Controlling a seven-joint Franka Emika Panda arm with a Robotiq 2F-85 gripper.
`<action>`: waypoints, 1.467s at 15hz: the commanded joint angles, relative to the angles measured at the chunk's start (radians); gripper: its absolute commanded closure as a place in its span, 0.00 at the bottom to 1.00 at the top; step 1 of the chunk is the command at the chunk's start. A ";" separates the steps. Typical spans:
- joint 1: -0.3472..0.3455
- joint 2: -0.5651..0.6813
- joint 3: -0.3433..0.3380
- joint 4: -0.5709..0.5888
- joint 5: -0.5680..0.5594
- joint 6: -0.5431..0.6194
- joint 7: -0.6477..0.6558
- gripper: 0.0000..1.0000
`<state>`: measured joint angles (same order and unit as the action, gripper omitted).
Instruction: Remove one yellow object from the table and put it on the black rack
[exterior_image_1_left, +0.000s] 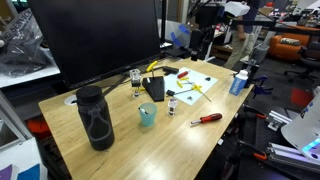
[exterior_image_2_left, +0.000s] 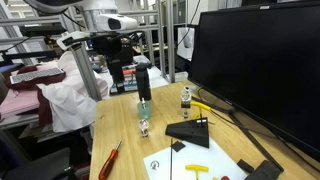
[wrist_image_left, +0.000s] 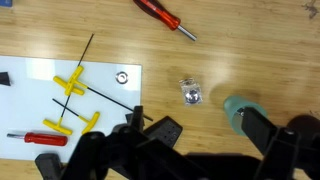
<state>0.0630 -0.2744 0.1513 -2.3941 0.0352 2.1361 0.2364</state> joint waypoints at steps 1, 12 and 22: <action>0.007 0.000 -0.007 0.001 -0.002 -0.002 0.002 0.00; -0.001 0.006 -0.022 -0.009 0.002 0.009 0.016 0.00; -0.112 0.058 -0.142 -0.179 0.062 0.336 0.140 0.00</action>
<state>-0.0156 -0.2292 0.0057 -2.5346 0.1132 2.4053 0.3090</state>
